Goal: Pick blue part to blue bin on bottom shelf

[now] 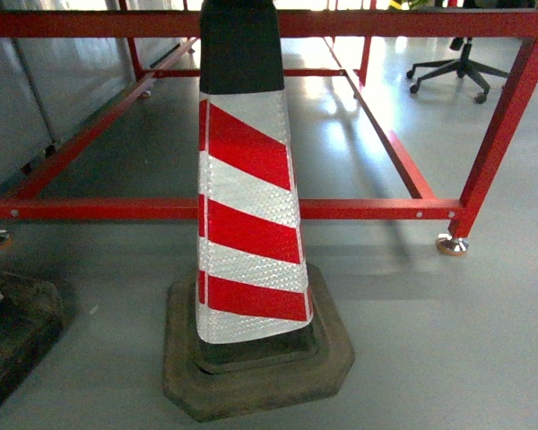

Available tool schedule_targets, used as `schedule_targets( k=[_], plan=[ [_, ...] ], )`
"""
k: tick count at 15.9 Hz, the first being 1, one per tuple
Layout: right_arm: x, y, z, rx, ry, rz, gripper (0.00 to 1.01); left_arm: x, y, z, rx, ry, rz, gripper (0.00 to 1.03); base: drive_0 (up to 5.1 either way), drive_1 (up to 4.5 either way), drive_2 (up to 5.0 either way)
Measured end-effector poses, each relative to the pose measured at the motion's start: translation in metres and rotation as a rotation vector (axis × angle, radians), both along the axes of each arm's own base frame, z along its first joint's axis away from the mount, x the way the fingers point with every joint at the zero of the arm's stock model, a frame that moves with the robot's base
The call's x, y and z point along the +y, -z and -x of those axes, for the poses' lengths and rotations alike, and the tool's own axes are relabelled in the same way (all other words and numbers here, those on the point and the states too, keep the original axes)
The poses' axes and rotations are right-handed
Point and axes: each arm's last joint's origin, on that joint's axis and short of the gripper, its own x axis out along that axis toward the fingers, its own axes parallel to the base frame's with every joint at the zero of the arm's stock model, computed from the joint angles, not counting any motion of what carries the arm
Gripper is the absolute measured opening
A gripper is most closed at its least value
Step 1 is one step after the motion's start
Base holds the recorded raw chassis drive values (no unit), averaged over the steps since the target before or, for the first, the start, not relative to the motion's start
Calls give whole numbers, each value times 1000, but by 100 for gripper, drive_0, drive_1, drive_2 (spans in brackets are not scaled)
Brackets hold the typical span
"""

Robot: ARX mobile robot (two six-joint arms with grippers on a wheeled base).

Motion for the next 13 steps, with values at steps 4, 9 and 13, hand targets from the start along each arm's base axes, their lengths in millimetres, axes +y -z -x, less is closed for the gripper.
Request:
schedule_targets(
  k=[4,9,13],
  plan=[
    [0,0,0,0,0,0,98,0,0,0,0,0,0,98,0,0,0],
    [0,0,0,0,0,0,98,0,0,0,0,0,0,98,0,0,0],
    [0,0,0,0,0,0,98,0,0,0,0,0,0,98,0,0,0]
  ],
)
